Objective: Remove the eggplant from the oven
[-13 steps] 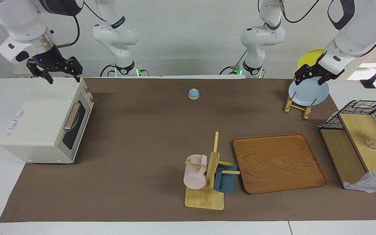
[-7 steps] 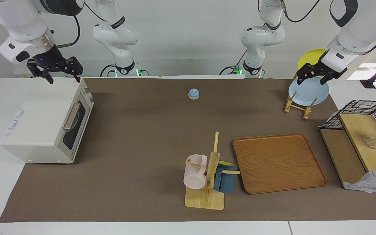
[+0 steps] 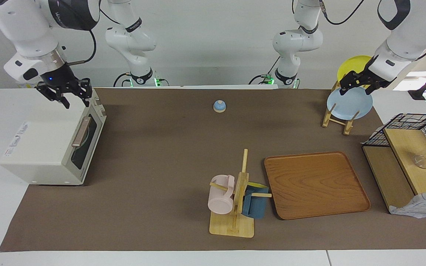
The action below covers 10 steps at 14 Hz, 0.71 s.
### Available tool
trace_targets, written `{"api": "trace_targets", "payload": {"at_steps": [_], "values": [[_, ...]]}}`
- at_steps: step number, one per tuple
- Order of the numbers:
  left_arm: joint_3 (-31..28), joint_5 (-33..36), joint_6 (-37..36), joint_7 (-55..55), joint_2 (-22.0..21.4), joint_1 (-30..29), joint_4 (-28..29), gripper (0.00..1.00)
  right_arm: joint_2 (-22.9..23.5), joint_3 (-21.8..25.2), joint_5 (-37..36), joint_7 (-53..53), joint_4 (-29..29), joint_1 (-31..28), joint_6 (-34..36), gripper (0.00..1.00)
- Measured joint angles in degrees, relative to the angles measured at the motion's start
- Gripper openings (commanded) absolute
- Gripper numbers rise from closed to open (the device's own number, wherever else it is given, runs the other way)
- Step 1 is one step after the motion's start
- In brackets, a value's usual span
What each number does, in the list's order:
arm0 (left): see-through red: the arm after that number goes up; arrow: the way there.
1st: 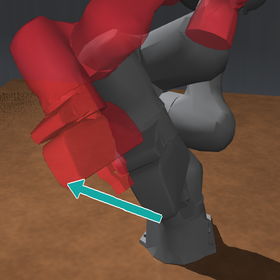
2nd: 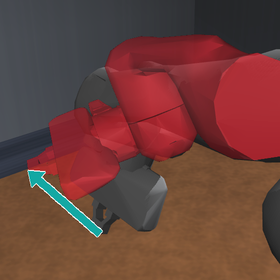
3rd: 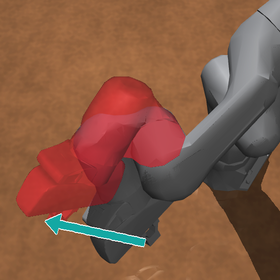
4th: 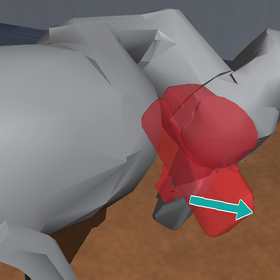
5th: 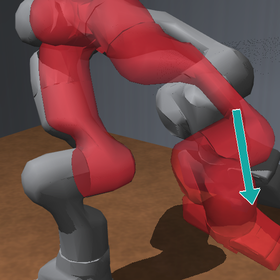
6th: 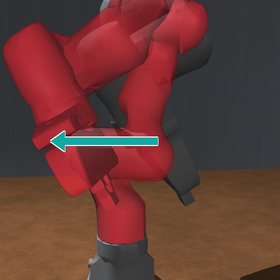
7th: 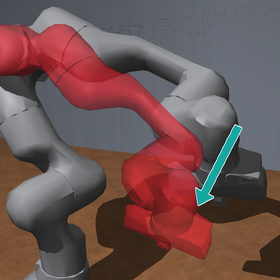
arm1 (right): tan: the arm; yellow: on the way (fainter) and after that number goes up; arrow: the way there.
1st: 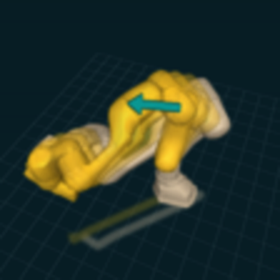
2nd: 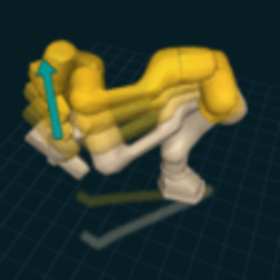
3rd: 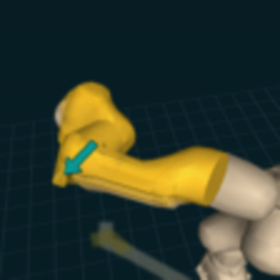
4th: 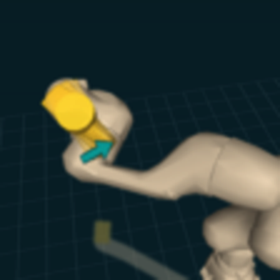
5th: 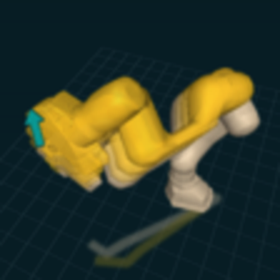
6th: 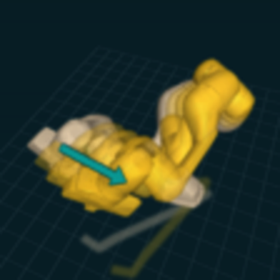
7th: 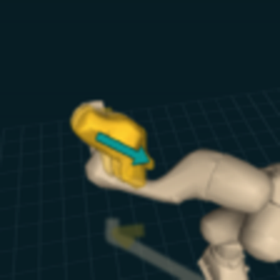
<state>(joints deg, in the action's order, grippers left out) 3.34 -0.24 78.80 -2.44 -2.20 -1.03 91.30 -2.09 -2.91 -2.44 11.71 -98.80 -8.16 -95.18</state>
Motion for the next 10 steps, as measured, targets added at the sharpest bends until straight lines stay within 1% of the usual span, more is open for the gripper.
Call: {"api": "trace_targets", "payload": {"at_steps": [3,5,7,10], "values": [[0.0,0.0,0.0,0.0,-0.01,0.0,0.0,1.0,3.69,0.26,-2.25,-1.58,-2.78,-0.44,-3.84,0.0],[0.0,0.0,0.0,0.0,-0.01,0.0,0.0,1.0,5.86,0.26,-6.15,-2.0,-3.13,-0.41,-4.51,0.0],[0.0,0.0,0.0,0.0,-0.01,0.0,0.0,1.0,6.46,0.23,-7.59,-2.36,-4.15,-0.4,-5.13,0.0],[0.0,0.0,0.0,0.0,-0.01,0.0,0.0,1.0,6.44,0.18,-7.77,-3.58,-6.48,-0.25,-6.42,0.0]]}}
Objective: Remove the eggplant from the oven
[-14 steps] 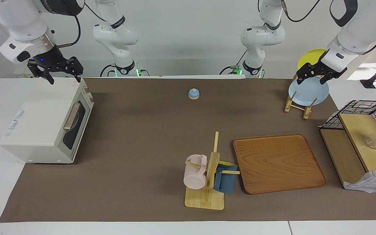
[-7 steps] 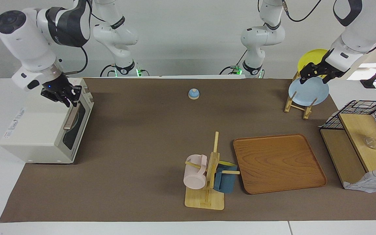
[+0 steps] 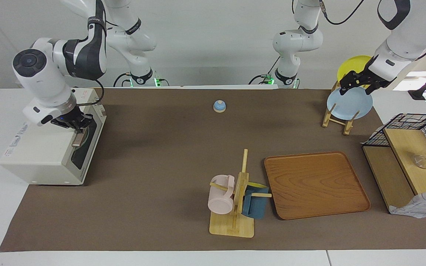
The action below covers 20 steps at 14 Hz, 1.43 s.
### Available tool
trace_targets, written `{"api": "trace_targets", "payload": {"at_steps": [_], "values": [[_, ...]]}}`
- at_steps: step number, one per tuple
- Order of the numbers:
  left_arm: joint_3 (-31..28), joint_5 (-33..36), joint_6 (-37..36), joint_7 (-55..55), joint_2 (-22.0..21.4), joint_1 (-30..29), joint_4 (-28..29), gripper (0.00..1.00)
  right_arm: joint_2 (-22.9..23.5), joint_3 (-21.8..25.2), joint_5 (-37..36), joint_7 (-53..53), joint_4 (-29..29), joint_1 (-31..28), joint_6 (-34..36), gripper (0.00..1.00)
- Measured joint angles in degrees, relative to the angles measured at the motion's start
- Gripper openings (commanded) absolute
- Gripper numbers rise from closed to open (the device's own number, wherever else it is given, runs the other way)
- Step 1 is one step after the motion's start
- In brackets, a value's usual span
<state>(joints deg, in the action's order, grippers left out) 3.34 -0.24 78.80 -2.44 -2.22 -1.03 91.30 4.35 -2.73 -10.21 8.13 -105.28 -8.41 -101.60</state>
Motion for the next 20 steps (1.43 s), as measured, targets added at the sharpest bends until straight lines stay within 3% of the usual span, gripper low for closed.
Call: {"api": "trace_targets", "payload": {"at_steps": [6,9,13,17,19,20], "values": [[0.0,0.0,0.0,0.0,0.0,0.0,0.0,1.0,0.05,-0.55,0.15,-8.83,-5.26,6.48,-6.33,0.0],[0.0,0.0,0.0,0.0,0.0,0.0,0.0,1.0,4.77,-0.67,0.18,-15.94,-6.79,10.84,-13.26,0.0],[0.0,0.0,0.0,0.0,0.0,0.0,0.0,1.0,9.84,-0.58,3.29,-16.89,-6.89,11.06,-18.34,0.0],[0.0,0.0,0.0,0.0,0.0,0.0,0.0,1.0,10.58,-1.3,9.25,-20.26,-5.2,12.24,-20.07,0.43],[0.0,0.0,0.0,0.0,0.0,0.0,0.0,1.0,8.73,-1.42,10.14,-22.26,-2.92,13.38,-16.11,0.68],[0.0,0.0,0.0,0.0,0.0,0.0,0.0,1.0,7.04,-1.23,10.14,-22.52,-2.42,12.79,-12.37,0.68]]}}
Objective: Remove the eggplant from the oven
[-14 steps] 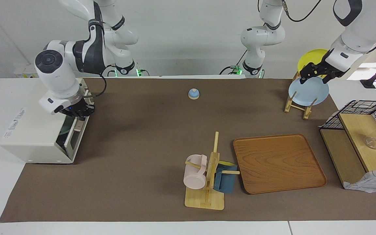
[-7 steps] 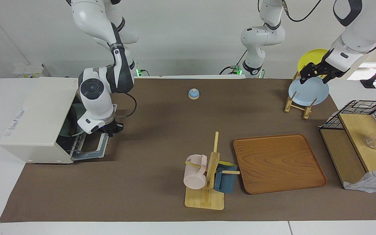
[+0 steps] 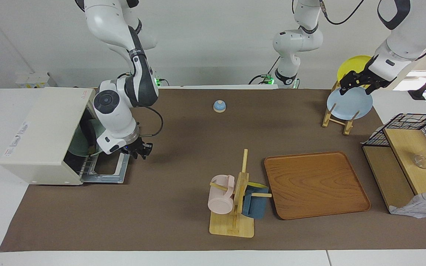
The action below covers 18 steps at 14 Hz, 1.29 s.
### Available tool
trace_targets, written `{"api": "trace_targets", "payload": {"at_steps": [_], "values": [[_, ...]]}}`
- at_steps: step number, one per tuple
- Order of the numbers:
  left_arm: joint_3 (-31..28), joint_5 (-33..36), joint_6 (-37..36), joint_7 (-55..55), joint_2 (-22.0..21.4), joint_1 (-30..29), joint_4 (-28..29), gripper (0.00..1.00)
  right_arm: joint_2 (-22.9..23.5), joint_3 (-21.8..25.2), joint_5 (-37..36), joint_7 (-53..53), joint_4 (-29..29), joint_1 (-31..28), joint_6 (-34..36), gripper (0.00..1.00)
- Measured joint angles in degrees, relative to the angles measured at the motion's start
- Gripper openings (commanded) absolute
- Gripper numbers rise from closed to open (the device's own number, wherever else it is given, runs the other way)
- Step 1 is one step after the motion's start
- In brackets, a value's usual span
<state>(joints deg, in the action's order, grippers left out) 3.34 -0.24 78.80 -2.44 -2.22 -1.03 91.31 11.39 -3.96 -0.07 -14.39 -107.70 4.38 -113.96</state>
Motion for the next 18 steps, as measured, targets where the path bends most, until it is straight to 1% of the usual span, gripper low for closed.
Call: {"api": "trace_targets", "payload": {"at_steps": [1,2,4,5,7,9,11,18], "values": [[0.0,0.0,0.0,0.0,0.0,0.0,0.0,1.0,-1.57,0.13,-0.5,0.01,-0.05,-1.23,3.22,0.66],[0.0,0.0,0.0,0.0,0.0,0.0,0.0,1.0,-2.75,0.22,-2.1,0.15,-0.6,-2.66,5.05,0.62],[0.0,0.0,0.0,0.0,0.0,0.0,0.0,1.0,-3.8,0.28,-6.88,0.29,-2.94,-4.39,5.49,0.55],[0.0,0.0,0.0,0.0,0.0,0.0,0.0,1.0,-3.94,0.28,-8.13,0.29,-4.38,-4.53,4.87,0.53],[0.0,0.0,0.0,0.0,0.0,0.0,0.0,1.0,-4.25,0.25,-9.35,0.53,-8.32,-4.54,0.99,0.52],[0.0,0.0,0.0,0.0,0.0,0.0,0.0,1.0,-4.58,0.23,-11.07,1.92,-10.7,-4.62,-0.87,0.52],[0.0,0.0,0.0,0.0,0.0,0.0,0.0,1.0,-5.14,0.24,-12.96,3.28,-11.36,-5.01,-0.88,0.52],[0.0,0.0,0.0,0.0,0.0,0.0,0.0,1.0,-5.83,0.21,-13.69,4.04,-11.42,-5.33,0.47,0.52]]}}
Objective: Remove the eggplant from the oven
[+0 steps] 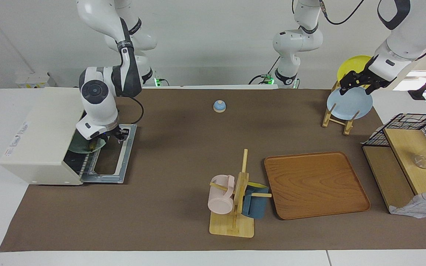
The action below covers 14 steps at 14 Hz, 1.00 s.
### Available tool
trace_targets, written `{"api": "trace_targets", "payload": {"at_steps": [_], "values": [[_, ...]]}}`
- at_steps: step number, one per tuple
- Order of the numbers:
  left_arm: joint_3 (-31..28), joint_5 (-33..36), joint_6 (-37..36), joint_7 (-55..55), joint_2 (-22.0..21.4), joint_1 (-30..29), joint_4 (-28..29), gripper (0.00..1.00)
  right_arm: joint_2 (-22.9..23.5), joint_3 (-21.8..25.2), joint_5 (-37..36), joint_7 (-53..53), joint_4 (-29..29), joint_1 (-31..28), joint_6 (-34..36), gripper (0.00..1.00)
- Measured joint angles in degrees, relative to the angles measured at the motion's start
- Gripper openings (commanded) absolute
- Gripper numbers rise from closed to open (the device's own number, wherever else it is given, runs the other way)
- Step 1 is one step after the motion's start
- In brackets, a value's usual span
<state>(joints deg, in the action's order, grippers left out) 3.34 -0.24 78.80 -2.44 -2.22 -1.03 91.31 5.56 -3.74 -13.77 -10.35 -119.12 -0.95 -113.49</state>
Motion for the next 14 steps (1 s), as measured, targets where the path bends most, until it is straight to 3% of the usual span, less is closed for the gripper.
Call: {"api": "trace_targets", "payload": {"at_steps": [4,7,8,11,14], "values": [[0.0,0.0,0.0,0.0,0.0,0.0,0.0,1.0,0.0,0.04,-0.55,2.31,-0.28,-0.7,1.97,0.45],[0.0,0.0,0.0,0.0,0.0,0.0,0.0,1.0,-0.01,0.07,-0.77,5.41,-0.45,-2.7,2.04,0.05],[0.0,0.0,0.0,0.0,0.0,0.0,0.0,1.0,0.0,0.07,-0.77,6.21,-0.47,-3.08,2.04,0.0],[0.0,0.0,0.0,0.0,0.0,0.0,0.0,1.0,-0.03,-0.19,-0.82,6.55,-0.23,-1.85,1.99,0.0],[0.0,0.0,0.0,0.0,0.0,0.0,0.0,1.0,1.33,-0.39,-0.77,-0.85,3.71,5.91,3.48,0.0]]}}
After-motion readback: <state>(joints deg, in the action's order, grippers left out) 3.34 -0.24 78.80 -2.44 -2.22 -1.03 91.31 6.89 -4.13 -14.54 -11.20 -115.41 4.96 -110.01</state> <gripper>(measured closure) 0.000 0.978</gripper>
